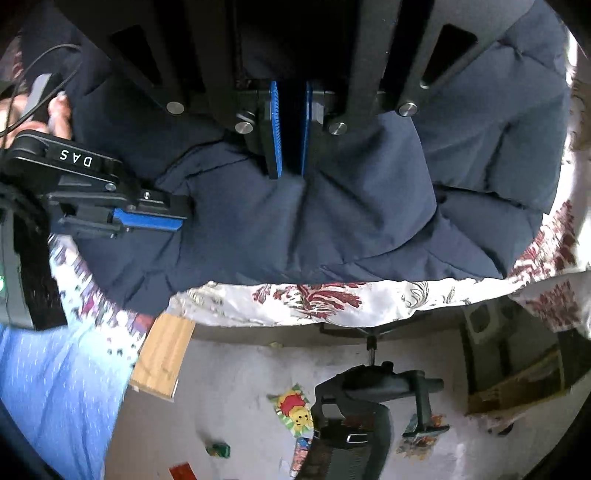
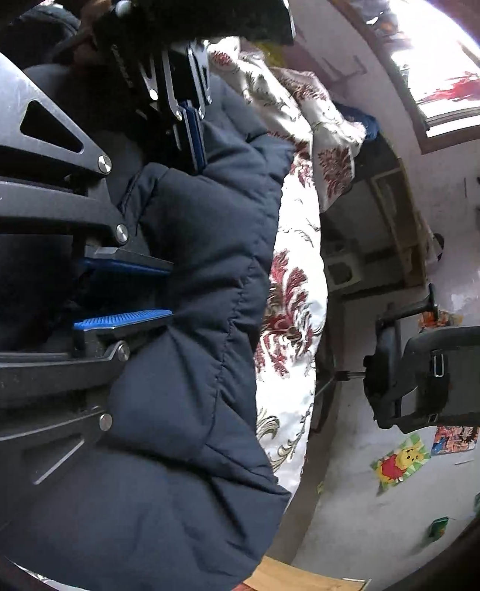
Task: Fold large clothes
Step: 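Open both grippers and release the folded jacket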
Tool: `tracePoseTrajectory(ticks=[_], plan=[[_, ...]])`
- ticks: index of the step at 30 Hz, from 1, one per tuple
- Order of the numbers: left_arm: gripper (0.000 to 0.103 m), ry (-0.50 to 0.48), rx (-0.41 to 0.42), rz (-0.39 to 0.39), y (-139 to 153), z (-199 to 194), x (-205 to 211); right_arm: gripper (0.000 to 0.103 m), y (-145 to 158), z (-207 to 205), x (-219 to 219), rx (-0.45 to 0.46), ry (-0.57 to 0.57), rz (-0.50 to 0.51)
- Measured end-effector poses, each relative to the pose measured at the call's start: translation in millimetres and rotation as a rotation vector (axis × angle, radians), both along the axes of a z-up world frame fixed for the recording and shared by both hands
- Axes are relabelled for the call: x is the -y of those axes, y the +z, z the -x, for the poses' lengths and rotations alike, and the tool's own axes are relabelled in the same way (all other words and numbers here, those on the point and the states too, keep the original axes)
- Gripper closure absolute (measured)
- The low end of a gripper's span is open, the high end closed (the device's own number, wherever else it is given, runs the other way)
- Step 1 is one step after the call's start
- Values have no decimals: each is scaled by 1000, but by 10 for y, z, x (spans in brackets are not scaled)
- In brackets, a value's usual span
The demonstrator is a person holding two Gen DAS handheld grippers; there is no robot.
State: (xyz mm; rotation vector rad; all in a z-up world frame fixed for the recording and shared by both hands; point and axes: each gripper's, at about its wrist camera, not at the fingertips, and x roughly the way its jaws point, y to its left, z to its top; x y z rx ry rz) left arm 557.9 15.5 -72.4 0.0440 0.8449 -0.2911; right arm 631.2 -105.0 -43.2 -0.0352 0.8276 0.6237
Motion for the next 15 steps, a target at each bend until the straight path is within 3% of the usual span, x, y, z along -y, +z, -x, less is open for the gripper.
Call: tracePoseTrajectory(ticks=[3, 7, 9, 11, 14, 15], plan=[[95, 11, 10, -5, 8, 52, -12, 84, 16, 8, -26, -4, 0, 22], [95, 57, 23, 30, 97, 89, -95, 84, 95, 34, 114, -55, -34, -57], [86, 82, 37, 40, 167, 110, -131, 75, 156, 54, 163, -67, -49, -67], [67, 104, 60, 60, 268, 159, -178, 57, 236, 99, 184, -63, -63, -75], [60, 121, 101, 90, 445, 252, -236, 38, 380, 195, 191, -29, -76, -75], [58, 128, 107, 88, 496, 277, -252, 36, 424, 218, 193, -18, -79, -73]])
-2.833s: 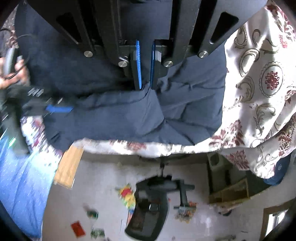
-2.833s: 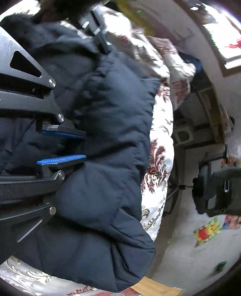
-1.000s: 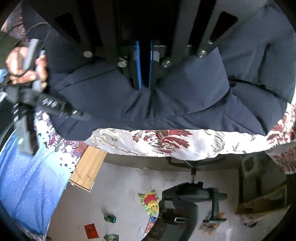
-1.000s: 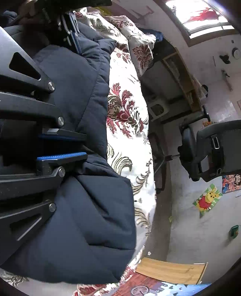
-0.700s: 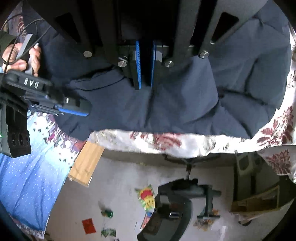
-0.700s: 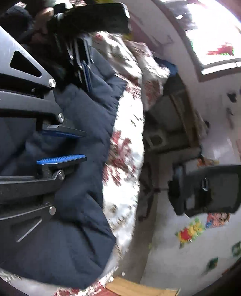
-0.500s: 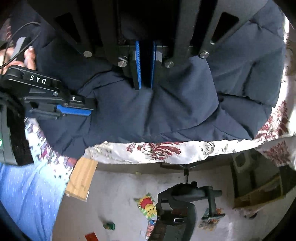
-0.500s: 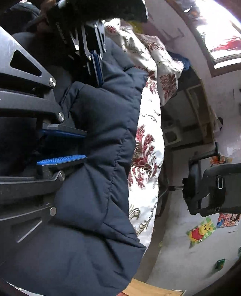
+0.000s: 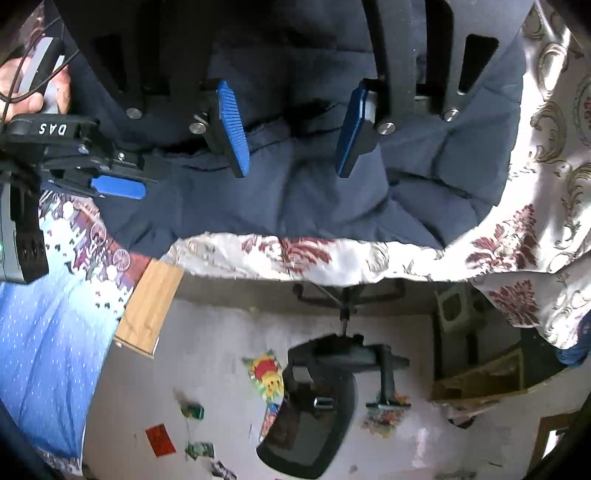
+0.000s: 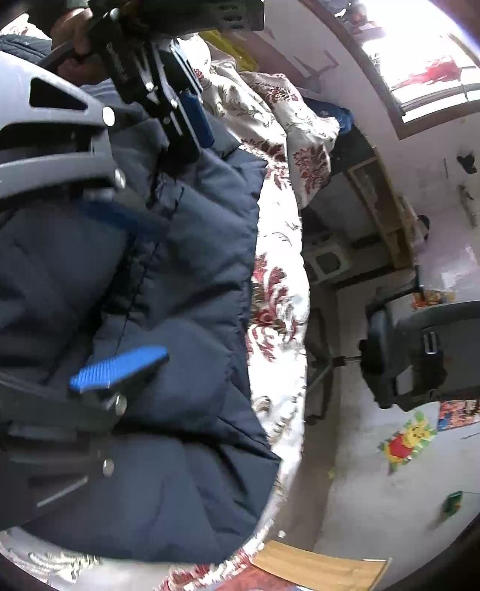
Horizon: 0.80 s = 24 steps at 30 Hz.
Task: Fold large clothes
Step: 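Open both grippers and release the folded jacket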
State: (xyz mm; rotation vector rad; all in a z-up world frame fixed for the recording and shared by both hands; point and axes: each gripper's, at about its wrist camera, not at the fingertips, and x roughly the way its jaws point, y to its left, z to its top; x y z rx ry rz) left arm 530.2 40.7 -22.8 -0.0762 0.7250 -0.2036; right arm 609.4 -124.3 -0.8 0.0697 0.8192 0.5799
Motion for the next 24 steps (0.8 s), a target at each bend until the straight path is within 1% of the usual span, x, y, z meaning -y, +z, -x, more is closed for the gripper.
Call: tracePoseTrajectory(ticks=[2, 3, 5, 7, 9, 14, 18, 24], plan=[[48, 20, 5, -3, 83, 40, -33, 33, 92, 65, 16, 20, -7, 8], [46, 29, 8, 3, 114, 63, -57, 31, 122, 83, 18, 26, -10, 12], [37, 48, 7, 21, 181, 115, -113, 24, 215, 156, 43, 48, -15, 22], [32, 64, 6, 29, 255, 182, -161, 20, 281, 216, 58, 66, -19, 34], [28, 70, 9, 33, 323, 251, -180, 16, 364, 305, 79, 86, -25, 51], [11, 76, 40, 12, 505, 474, -183, 9, 534, 532, 80, 124, -21, 86], [9, 76, 69, -5, 643, 677, -171, 8, 681, 705, 98, 144, -16, 98], [8, 57, 78, -36, 779, 977, -128, 6, 883, 1011, 164, 161, -24, 105]])
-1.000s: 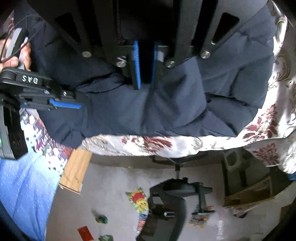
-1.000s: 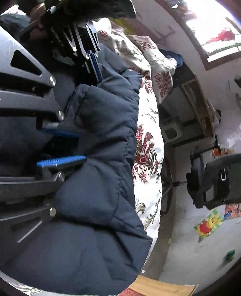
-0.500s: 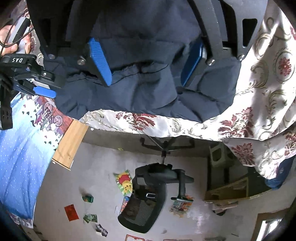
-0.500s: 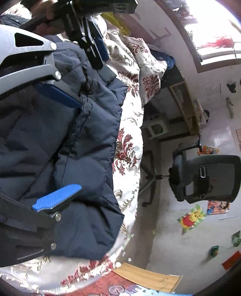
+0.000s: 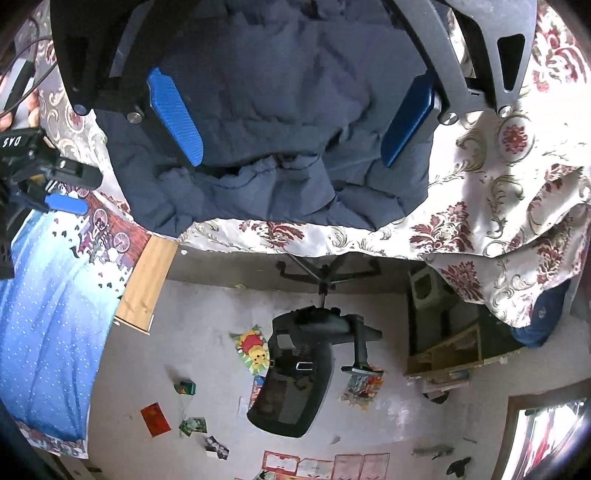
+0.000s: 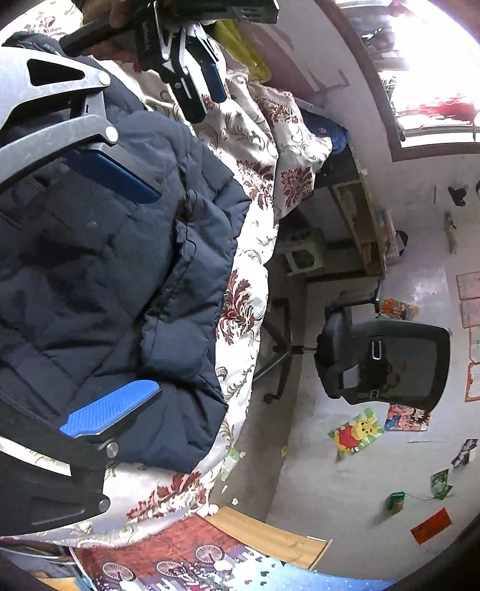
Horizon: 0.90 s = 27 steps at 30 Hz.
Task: Fold large clothes
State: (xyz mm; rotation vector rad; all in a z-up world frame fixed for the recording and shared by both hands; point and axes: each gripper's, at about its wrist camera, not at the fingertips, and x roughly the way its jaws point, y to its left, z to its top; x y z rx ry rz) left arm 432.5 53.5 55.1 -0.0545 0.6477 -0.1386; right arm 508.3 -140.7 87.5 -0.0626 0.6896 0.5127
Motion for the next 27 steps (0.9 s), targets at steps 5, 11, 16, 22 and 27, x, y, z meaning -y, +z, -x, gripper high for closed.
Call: tracePoseTrajectory(ticks=[5, 11, 16, 22, 27], plan=[[8, -17, 8, -14, 86, 260, 55, 6, 112, 321, 69, 15, 5, -4], [8, -51, 16, -32, 182, 570, 147, 5, 213, 733, 101, 22, 13, 23], [8, -77, 10, -26, 243, 818, 196, 5, 264, 1028, 127, 9, 23, 41], [8, -122, -6, -67, 255, 1213, 285, 5, 339, 1395, 156, -1, 29, 52], [8, -151, -30, -91, 209, 1550, 335, 5, 347, 1643, 149, -30, 29, 58]])
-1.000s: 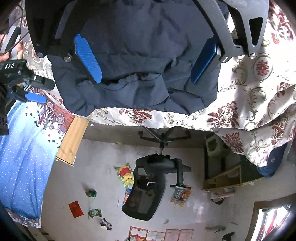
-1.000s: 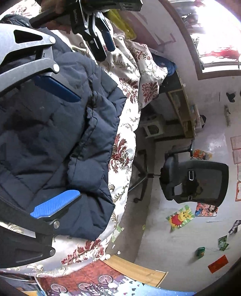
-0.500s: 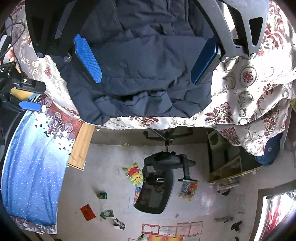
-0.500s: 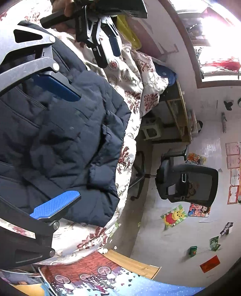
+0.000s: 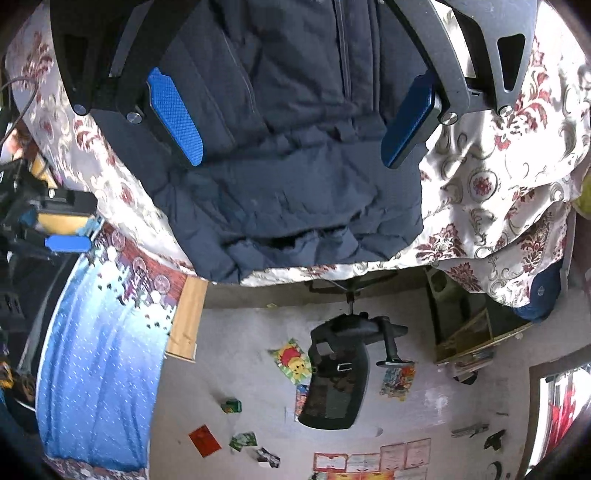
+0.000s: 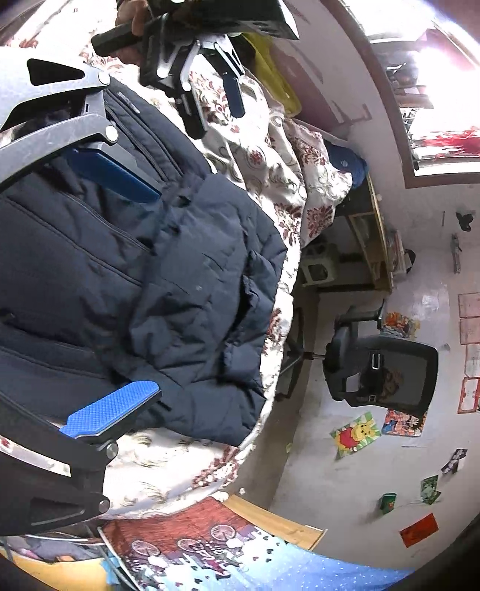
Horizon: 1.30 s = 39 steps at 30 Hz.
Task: Fold large clothes
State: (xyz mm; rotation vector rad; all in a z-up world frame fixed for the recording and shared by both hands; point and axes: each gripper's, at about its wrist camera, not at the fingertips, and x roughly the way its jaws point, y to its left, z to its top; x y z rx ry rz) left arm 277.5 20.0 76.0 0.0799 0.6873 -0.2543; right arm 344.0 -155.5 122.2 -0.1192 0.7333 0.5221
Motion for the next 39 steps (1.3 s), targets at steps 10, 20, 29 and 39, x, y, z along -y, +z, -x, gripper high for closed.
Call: tracePoseTrajectory(ticks=[10, 20, 29, 39], plan=[[8, -72, -87, -78, -340, 475, 40, 5, -137, 477, -35, -40, 54, 27], [8, -168, -217, -94, -830, 735, 82, 5, -654, 697, 25, -138, 112, 95], [8, -278, -332, -126, -1237, 948, 175, 5, -1250, 1034, -23, -249, 234, 220], [8, -306, -381, -153, -1434, 1092, 107, 5, -1753, 1395, -214, -337, 386, 338]])
